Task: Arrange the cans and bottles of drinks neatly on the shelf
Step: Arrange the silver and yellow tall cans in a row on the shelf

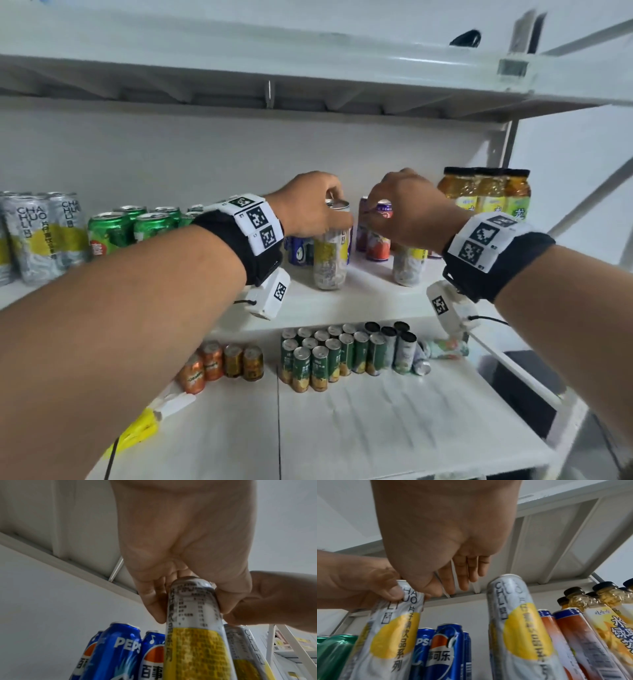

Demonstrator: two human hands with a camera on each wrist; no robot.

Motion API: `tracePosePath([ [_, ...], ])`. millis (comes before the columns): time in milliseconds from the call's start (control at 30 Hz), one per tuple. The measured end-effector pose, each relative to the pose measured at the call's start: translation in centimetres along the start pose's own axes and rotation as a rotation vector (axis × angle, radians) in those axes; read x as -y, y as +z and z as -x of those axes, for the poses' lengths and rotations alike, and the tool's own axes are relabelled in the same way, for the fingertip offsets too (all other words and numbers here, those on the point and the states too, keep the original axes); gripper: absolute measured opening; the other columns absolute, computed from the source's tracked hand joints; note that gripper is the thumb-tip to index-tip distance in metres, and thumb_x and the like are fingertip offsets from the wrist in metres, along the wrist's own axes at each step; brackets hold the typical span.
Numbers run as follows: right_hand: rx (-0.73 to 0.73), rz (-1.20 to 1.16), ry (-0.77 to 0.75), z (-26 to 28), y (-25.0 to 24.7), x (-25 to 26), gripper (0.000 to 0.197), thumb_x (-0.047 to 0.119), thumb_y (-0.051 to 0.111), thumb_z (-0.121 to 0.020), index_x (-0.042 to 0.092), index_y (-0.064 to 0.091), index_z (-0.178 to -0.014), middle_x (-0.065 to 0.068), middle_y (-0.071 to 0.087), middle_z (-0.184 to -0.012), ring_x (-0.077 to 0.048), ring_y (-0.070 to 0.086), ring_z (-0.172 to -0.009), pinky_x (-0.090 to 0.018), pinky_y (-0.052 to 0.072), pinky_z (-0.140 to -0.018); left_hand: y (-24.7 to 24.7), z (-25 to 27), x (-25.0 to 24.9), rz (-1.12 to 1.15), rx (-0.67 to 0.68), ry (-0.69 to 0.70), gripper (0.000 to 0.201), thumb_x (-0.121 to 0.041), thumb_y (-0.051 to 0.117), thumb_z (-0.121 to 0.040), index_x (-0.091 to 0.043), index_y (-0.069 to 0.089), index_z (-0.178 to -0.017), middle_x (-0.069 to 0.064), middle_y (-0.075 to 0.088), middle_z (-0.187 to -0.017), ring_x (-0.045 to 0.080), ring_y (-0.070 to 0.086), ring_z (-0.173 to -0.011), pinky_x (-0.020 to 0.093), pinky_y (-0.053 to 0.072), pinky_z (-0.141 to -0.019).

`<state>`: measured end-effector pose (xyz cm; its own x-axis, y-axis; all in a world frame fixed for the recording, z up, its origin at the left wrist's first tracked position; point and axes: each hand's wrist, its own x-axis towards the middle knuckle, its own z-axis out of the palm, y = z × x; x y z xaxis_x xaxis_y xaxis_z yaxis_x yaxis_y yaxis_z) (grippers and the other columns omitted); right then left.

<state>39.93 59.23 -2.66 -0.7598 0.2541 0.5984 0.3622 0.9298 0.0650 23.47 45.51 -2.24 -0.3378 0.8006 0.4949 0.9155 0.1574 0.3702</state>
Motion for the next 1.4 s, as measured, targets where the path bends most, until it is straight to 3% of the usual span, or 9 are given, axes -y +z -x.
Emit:
tracePosePath([
  [100,0.025,0.108,0.048,-0.2,0.5,-2.3,0.040,0.055,0.060,-0.091,0.030,0.070,-0.120,-0.006,0.065,-0.119,-0.031,0.050,-0.117,-0.044,0.041,-0.095,1.2,-1.0,-1.7,-0.046,-0.018,-0.008,0.032,-0.037,0.083,-0.082,-0.017,0.070,-0.102,-0.001,0.071,-0.097,0.020,0.070,-0.089,0.034,0.059,-0.076],
  [233,0.179,0.040,0.126,-0.4,1.0,-5.1,0.063,0.055,0.060,-0.092,0.026,0.049,-0.146,-0.015,0.063,-0.129,-0.038,0.056,-0.119,-0.043,0.049,-0.094,2.6,-1.9,-3.5,-0.123,0.007,-0.029,0.031,-0.036,0.081,-0.085,-0.018,0.069,-0.107,-0.003,0.069,-0.102,0.018,0.065,-0.090,0.031,0.054,-0.078],
  [333,0.224,-0.053,0.057,-0.4,1.1,-6.5,0.048,0.042,0.063,-0.094,0.018,0.059,-0.135,-0.015,0.068,-0.120,-0.034,0.061,-0.106,-0.035,0.048,-0.081,3.3,-2.0,-4.7,-0.154,0.011,-0.055,0.031,-0.035,0.079,-0.087,-0.018,0.070,-0.112,-0.003,0.068,-0.106,0.018,0.066,-0.095,0.032,0.055,-0.083],
  [533,0.265,-0.143,-0.054,0.2,0.5,-8.0,0.051,0.043,0.069,-0.089,0.022,0.057,-0.135,-0.011,0.061,-0.115,-0.028,0.056,-0.099,-0.033,0.042,-0.078,5.0,-2.6,-6.4,-0.156,-0.046,-0.137,0.031,-0.033,0.080,-0.087,-0.016,0.070,-0.111,0.000,0.069,-0.106,0.020,0.066,-0.093,0.034,0.057,-0.082],
  [767,0.140,-0.199,-0.039,3.2,-2.0,-10.3,0.038,0.032,0.079,-0.083,0.023,0.064,-0.117,-0.005,0.058,-0.104,-0.026,0.057,-0.093,-0.033,0.048,-0.074,4.3,-2.5,-10.2,-0.187,-0.132,-0.037,0.031,-0.033,0.089,-0.080,-0.016,0.076,-0.102,0.000,0.071,-0.101,0.019,0.066,-0.090,0.032,0.053,-0.080],
  [933,0.121,-0.096,0.061,7.2,-4.2,-12.0,0.041,0.031,0.079,-0.084,0.018,0.064,-0.120,-0.009,0.056,-0.104,-0.028,0.056,-0.091,-0.033,0.046,-0.071,6.7,-2.9,-14.3,-0.201,-0.010,0.136,0.031,-0.035,0.085,-0.081,-0.017,0.076,-0.105,-0.004,0.068,-0.098,0.016,0.063,-0.088,0.028,0.049,-0.075],
  [1033,0.138,-0.064,0.150,10.8,-5.0,-13.1,0.040,0.029,0.080,-0.083,0.016,0.065,-0.117,-0.006,0.054,-0.099,-0.023,0.050,-0.085,-0.029,0.037,-0.060,9.1,-2.9,-16.5,-0.140,0.051,0.228,0.031,-0.033,0.086,-0.078,-0.019,0.076,-0.104,-0.006,0.068,-0.096,0.016,0.064,-0.087,0.024,0.048,-0.070],
  [1233,0.173,0.046,0.318,18.1,-6.4,-14.9,0.041,0.028,0.078,-0.083,0.011,0.065,-0.118,-0.012,0.061,-0.101,-0.022,0.044,-0.087,-0.032,0.037,-0.071,14.8,-2.3,-21.3,-0.025,0.184,0.360,0.032,-0.029,0.086,-0.081,-0.016,0.075,-0.108,-0.001,0.073,-0.103,0.021,0.068,-0.094,0.037,0.057,-0.085],
  [1400,0.242,0.096,0.504,24.6,-6.5,-18.1,0.044,0.031,0.077,-0.083,0.016,0.063,-0.122,-0.008,0.056,-0.105,-0.022,0.047,-0.092,-0.035,0.046,-0.079,21.6,-1.8,-25.3,0.052,0.329,0.444,0.026,-0.031,0.084,-0.081,-0.017,0.077,-0.102,-0.001,0.075,-0.095,0.020,0.069,-0.087,0.035,0.057,-0.079],
])
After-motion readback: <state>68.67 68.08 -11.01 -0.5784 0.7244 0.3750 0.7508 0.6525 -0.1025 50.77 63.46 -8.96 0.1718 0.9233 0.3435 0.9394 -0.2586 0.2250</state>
